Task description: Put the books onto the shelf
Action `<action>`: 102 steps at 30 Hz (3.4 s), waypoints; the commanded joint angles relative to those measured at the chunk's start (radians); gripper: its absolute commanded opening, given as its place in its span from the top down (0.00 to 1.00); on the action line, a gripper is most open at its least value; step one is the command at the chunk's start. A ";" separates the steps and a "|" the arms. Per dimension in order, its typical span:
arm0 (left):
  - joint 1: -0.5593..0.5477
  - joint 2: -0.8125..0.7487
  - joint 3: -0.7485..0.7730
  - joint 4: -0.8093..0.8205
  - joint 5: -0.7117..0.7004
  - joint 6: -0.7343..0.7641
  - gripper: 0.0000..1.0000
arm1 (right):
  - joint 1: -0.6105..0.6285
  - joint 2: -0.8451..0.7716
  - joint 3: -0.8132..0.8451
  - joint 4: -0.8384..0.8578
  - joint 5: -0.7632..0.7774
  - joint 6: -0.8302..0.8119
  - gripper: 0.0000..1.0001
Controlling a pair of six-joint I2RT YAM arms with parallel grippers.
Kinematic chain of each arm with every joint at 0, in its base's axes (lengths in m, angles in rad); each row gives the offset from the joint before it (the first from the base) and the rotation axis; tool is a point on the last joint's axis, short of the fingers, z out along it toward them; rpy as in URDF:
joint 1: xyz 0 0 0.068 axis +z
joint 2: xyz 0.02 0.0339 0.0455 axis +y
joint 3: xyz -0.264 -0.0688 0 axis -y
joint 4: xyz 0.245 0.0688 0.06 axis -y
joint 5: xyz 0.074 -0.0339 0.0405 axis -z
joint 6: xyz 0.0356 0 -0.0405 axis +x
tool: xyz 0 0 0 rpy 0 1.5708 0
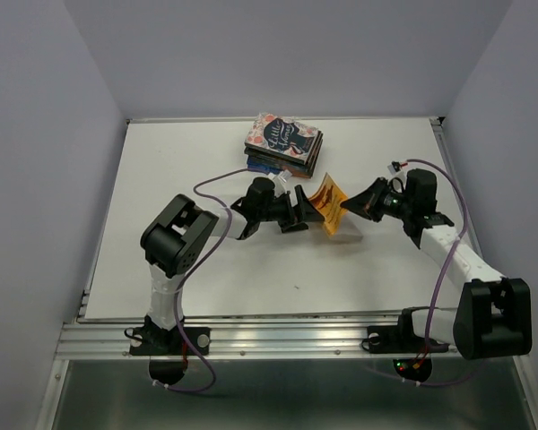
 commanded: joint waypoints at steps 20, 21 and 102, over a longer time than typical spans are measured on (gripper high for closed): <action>-0.042 0.031 0.019 0.119 -0.100 -0.280 0.19 | 0.001 -0.096 -0.125 0.248 0.038 0.310 0.99; -0.042 0.033 0.019 0.125 -0.100 -0.283 0.19 | 0.001 -0.096 -0.124 0.250 0.035 0.318 0.99; -0.136 -0.159 0.056 -0.200 -0.459 -0.499 1.00 | 0.012 -0.286 -0.582 0.332 0.207 0.560 0.00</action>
